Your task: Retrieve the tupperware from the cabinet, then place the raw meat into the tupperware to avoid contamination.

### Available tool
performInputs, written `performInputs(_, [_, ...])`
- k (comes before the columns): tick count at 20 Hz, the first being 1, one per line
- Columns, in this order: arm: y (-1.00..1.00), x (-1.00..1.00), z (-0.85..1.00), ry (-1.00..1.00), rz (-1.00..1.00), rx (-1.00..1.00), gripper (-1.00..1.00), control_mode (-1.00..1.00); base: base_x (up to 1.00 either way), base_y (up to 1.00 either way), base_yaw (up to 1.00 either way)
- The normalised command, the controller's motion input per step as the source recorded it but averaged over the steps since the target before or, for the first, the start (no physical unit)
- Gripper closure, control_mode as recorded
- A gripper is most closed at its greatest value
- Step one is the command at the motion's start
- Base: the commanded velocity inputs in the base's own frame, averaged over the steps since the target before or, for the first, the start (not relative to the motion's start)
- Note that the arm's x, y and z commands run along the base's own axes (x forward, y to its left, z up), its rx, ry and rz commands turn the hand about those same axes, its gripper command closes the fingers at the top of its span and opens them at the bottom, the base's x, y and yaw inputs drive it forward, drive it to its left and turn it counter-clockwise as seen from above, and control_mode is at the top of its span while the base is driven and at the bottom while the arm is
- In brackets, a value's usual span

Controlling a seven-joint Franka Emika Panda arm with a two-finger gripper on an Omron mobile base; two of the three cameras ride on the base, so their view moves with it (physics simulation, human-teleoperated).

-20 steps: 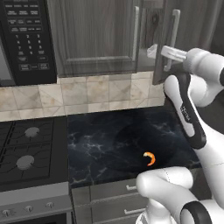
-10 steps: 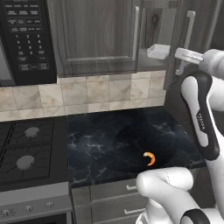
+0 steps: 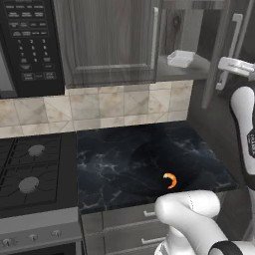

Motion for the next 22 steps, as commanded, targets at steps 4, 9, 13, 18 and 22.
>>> performInputs(4, [-0.02,0.00,-0.03,0.00,0.00,0.00,-1.00,-1.00,0.00,0.00,0.00])
performInputs(9, [-0.01,-0.01,0.13,-0.01,0.00,0.00,-1.00,-1.00,0.00,0.00,0.00])
performInputs(13, [-0.24,-0.12,0.40,0.00,-0.01,0.00,-1.00,-1.00,0.00,0.00,0.00])
performInputs(18, [-0.44,-0.18,0.29,0.00,-0.02,0.00,-1.00,-1.00,0.00,0.00,0.00])
performInputs(22, [-0.52,-0.20,0.33,0.00,-0.04,0.00,-1.00,-1.00,0.00,0.00,0.00])
